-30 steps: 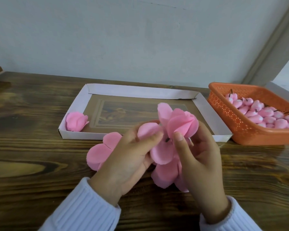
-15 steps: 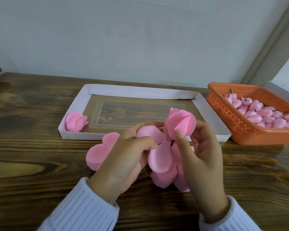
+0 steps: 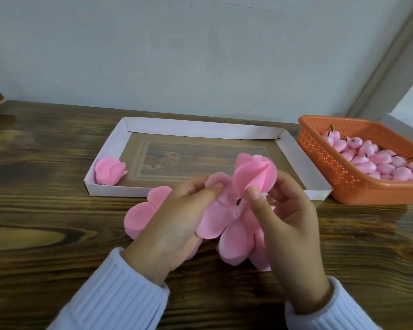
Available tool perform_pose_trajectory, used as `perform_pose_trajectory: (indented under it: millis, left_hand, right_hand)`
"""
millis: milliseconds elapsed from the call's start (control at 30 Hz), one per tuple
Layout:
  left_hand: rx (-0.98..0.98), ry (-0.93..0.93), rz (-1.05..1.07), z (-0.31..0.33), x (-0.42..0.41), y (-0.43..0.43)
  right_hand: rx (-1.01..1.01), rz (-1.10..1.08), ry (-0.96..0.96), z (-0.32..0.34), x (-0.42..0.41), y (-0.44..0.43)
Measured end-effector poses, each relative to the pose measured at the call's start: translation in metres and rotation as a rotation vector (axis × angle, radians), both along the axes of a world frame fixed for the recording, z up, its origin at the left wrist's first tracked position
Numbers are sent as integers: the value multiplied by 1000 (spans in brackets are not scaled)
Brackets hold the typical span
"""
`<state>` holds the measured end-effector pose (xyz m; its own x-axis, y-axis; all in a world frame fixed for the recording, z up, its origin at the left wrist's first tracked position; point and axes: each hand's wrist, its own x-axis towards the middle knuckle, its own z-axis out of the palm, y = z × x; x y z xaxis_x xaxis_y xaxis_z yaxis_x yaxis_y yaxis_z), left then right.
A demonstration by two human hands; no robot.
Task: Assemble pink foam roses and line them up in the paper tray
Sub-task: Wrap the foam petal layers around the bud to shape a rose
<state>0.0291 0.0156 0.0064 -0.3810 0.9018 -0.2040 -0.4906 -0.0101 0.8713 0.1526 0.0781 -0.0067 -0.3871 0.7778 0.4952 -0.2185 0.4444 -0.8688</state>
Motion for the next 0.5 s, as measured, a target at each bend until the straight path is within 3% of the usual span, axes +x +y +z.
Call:
perform_pose_trajectory:
  millis: [267,500]
  left_hand:
    - [-16,-265,-11,1,-2,2]
    - [-86,-322,38,0,-5,4]
  right_hand:
    - [-36,88,-17,0,0,-1]
    - [-102,63,-14,1,2,-2]
